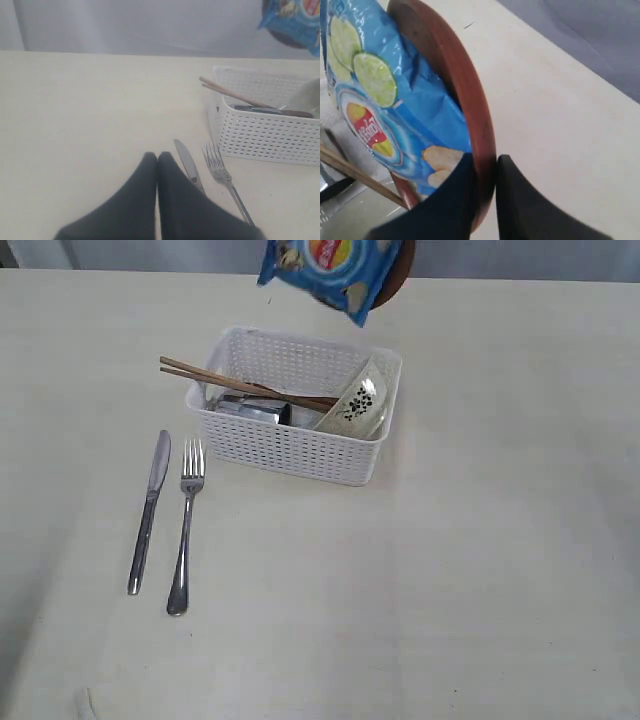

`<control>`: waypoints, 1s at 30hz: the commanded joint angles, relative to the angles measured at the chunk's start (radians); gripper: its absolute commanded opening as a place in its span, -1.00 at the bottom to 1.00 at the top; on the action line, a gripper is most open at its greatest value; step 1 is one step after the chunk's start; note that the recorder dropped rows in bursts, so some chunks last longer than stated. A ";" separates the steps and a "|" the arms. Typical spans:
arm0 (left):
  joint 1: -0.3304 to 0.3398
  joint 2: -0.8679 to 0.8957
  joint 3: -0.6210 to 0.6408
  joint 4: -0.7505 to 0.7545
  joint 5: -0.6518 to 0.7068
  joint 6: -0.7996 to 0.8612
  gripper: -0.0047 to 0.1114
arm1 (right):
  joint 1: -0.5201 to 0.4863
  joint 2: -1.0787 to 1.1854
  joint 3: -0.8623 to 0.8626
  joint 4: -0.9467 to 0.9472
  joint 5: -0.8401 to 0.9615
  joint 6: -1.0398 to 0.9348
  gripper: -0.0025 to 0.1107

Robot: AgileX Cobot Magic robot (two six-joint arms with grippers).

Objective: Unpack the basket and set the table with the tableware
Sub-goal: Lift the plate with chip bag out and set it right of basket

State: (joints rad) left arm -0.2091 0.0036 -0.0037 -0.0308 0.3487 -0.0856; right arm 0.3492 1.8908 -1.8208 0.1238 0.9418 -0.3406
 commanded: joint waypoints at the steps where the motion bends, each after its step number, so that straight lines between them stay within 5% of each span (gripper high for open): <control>1: -0.005 -0.004 0.004 0.001 -0.002 0.003 -0.92 | -0.208 -0.039 -0.003 0.231 0.046 -0.044 -0.96; 9: -0.005 -0.004 0.004 0.001 -0.002 0.003 -0.92 | -0.561 0.043 0.140 0.597 0.095 -0.097 -0.96; 13: -0.005 -0.004 0.004 0.001 -0.002 0.003 -0.92 | -0.659 0.124 0.240 0.734 0.095 -0.118 -0.96; 23: -0.005 -0.004 0.004 0.001 -0.002 0.003 -0.92 | -0.672 0.338 0.304 0.991 0.162 -0.288 -0.96; 30: -0.005 -0.004 0.004 0.001 -0.002 0.003 -0.92 | -0.675 0.409 0.282 0.967 0.118 -0.289 -0.96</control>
State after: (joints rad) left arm -0.2091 0.0036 -0.0037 -0.0308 0.3487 -0.0856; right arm -0.3207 2.2845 -1.5234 1.0750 1.0683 -0.6128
